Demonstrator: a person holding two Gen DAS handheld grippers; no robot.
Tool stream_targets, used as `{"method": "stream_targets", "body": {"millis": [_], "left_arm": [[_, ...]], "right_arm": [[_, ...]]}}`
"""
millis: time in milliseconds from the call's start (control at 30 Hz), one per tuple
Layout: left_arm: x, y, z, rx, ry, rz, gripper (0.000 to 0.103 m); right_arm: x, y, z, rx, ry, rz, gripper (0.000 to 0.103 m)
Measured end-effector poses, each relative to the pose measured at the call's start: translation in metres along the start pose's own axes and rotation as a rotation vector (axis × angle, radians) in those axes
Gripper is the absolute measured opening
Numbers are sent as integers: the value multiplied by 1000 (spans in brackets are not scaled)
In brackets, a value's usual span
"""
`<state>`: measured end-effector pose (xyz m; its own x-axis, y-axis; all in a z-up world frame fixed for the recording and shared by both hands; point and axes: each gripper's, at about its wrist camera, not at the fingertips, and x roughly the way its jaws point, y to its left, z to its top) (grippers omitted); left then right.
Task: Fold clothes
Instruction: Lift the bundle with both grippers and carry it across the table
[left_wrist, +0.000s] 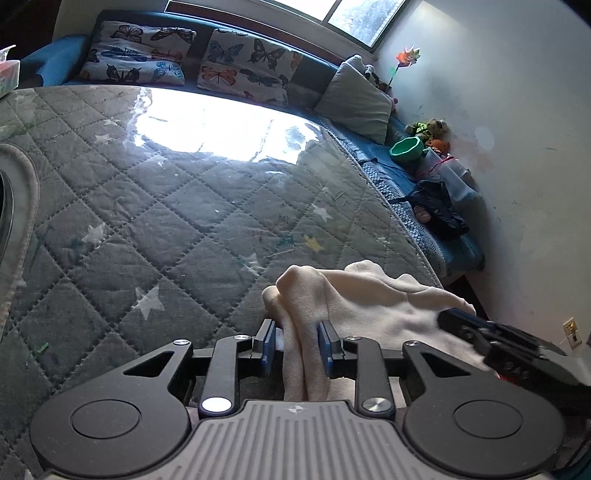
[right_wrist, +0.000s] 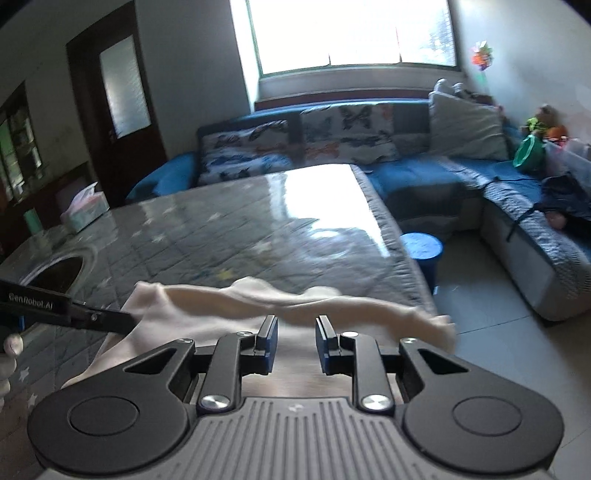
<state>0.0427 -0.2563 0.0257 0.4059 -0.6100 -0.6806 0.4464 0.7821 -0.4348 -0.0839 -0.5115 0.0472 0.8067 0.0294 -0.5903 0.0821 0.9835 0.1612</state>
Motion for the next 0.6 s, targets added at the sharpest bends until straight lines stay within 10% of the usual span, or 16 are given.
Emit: {"method": "stream_targets", "body": {"millis": [600], "left_arm": [[2, 3, 0, -1, -13, -18, 32]], "right_arm": [[35, 30, 8, -22, 19, 26, 22]]}}
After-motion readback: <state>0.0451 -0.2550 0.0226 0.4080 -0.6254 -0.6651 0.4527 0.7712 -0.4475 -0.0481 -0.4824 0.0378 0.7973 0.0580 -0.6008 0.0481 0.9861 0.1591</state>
